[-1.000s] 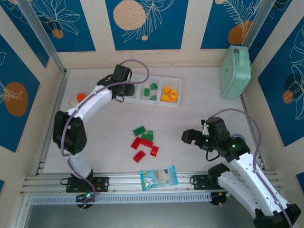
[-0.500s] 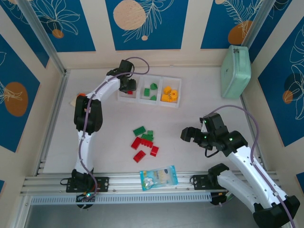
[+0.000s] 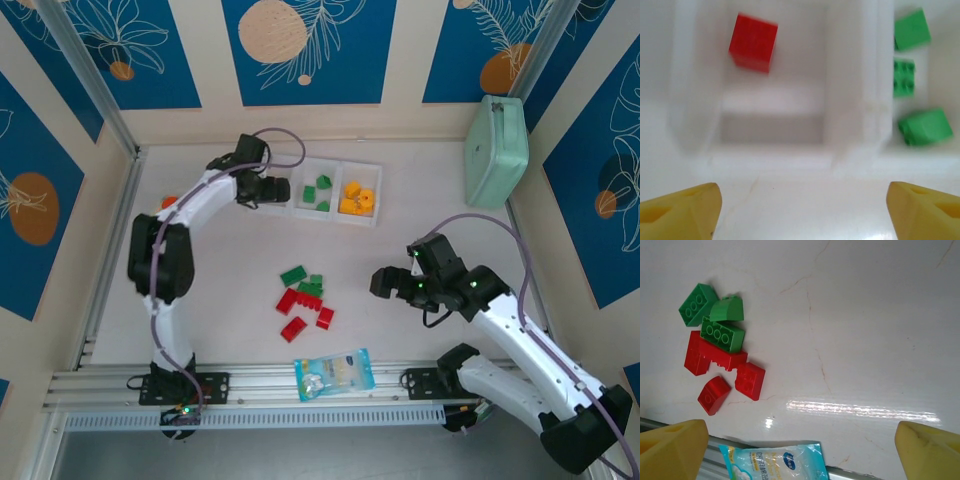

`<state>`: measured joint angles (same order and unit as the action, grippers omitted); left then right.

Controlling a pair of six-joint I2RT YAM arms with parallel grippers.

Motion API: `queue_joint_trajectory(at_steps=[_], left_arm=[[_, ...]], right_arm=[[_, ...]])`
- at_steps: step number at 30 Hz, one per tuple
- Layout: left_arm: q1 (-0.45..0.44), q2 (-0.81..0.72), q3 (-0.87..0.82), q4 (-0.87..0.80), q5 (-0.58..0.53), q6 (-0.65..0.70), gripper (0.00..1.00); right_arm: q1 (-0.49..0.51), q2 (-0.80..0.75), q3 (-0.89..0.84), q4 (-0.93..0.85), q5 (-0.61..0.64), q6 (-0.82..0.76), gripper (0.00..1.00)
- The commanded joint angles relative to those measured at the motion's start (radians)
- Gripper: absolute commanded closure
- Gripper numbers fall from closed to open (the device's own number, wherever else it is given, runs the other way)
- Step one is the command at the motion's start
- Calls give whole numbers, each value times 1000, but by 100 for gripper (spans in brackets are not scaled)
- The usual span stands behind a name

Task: Sort the legos into containers by color
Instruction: Place the lego in the container, then pick up the lego from the center of the table.

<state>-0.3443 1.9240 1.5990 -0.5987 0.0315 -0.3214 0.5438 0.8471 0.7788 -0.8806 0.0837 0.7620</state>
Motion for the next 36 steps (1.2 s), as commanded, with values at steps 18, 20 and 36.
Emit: queue_joint_trajectory(at_steps=[18, 20, 36], left_arm=[[-316, -386, -549, 34, -128, -313, 1], [-332, -342, -524, 30, -127, -332, 1], [-402, -88, -403, 15, -66, -448, 3]], right_arm=[[119, 45, -55, 114, 10, 86, 1], [123, 56, -55, 97, 10, 82, 0], [120, -3, -148, 157, 25, 47, 1]])
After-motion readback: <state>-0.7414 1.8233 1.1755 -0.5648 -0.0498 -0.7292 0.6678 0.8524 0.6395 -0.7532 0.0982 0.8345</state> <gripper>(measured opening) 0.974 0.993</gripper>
